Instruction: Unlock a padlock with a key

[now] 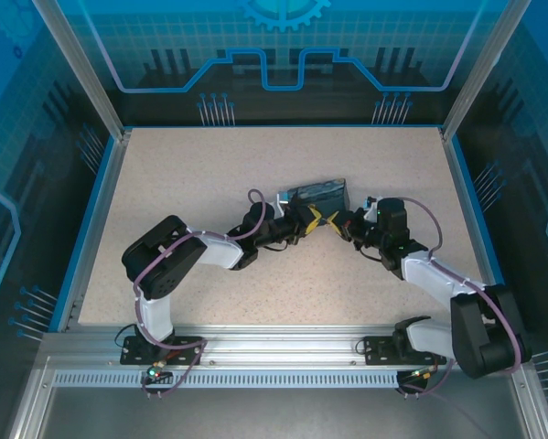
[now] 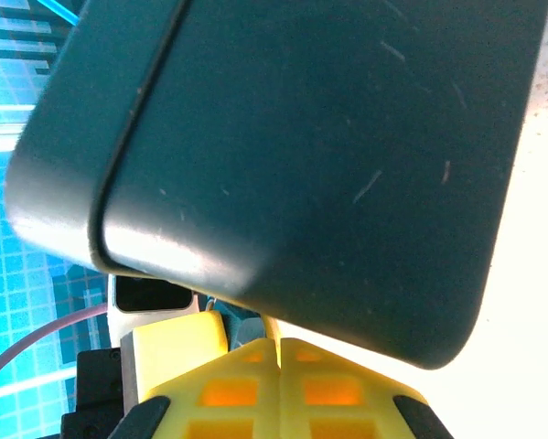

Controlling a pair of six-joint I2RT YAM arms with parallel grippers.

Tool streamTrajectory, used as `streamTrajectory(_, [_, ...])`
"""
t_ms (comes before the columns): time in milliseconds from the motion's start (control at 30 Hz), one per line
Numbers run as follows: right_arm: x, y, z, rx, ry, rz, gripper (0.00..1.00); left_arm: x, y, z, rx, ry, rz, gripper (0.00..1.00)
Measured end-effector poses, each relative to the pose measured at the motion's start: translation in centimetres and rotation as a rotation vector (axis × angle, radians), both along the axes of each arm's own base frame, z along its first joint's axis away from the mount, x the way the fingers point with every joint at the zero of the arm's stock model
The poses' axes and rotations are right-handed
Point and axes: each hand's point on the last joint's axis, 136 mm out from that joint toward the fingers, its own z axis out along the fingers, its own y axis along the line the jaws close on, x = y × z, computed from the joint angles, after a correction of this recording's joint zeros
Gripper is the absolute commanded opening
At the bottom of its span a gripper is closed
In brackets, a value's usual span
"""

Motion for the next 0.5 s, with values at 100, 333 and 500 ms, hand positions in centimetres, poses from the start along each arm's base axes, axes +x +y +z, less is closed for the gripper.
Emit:
streamTrajectory(100, [-0.4,-0.1,0.3,-0.002,0.005,-0.003,0.0,-0.3,-0.2,0.3,-0.007,-0.01,-0.017,0.0])
streamTrajectory(333, [-1.0,-0.3,0.9,0.003,0.003,-0.003,0.0,-0.8,-0.4,0.7,-0.033,-0.024,-0.031,0.0])
streamTrajectory(500, [-1.8,-0.3,0.6,0.006,0.004,0.012,0.0,-1.6,-0.4,0.5,-0.059,-0.001,-0.035,0.0])
